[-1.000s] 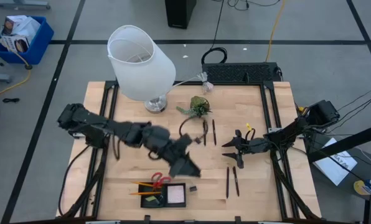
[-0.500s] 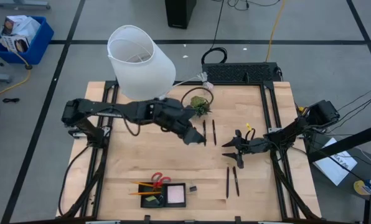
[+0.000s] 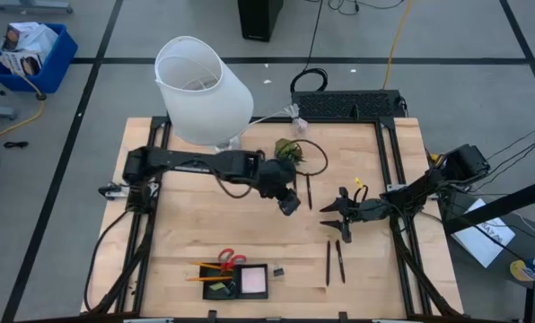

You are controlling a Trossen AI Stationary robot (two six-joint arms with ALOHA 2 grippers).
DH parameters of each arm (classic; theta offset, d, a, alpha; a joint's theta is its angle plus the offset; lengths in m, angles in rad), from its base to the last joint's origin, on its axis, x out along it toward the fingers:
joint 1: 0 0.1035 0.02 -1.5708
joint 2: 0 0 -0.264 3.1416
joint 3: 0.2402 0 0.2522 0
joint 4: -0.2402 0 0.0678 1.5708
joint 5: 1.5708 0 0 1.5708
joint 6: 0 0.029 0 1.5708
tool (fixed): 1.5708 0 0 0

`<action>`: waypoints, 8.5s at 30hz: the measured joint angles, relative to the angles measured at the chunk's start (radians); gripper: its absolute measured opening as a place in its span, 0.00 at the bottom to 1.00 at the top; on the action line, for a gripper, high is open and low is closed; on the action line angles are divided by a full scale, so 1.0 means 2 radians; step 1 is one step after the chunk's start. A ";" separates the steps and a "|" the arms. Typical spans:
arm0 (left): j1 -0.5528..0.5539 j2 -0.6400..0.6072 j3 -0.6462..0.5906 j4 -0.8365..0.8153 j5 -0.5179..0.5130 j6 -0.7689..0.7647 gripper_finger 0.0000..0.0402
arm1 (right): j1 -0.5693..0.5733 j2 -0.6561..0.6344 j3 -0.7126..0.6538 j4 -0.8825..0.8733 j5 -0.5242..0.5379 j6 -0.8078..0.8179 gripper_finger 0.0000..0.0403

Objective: Pick and place office supplies into organizer
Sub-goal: Put the top black binder clip into the mesh desk organizer

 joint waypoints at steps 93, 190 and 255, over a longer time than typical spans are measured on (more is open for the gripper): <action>-0.015 0.128 0.029 -0.067 -0.087 0.001 0.87 | 0.000 -0.001 0.000 -0.003 0.000 0.000 0.48; -0.003 0.199 0.030 -0.023 -0.057 0.076 0.87 | 0.000 -0.001 0.000 -0.003 0.000 0.000 0.48; -0.015 0.193 0.029 0.021 0.019 0.049 0.41 | 0.000 -0.001 0.000 -0.003 0.000 0.000 0.48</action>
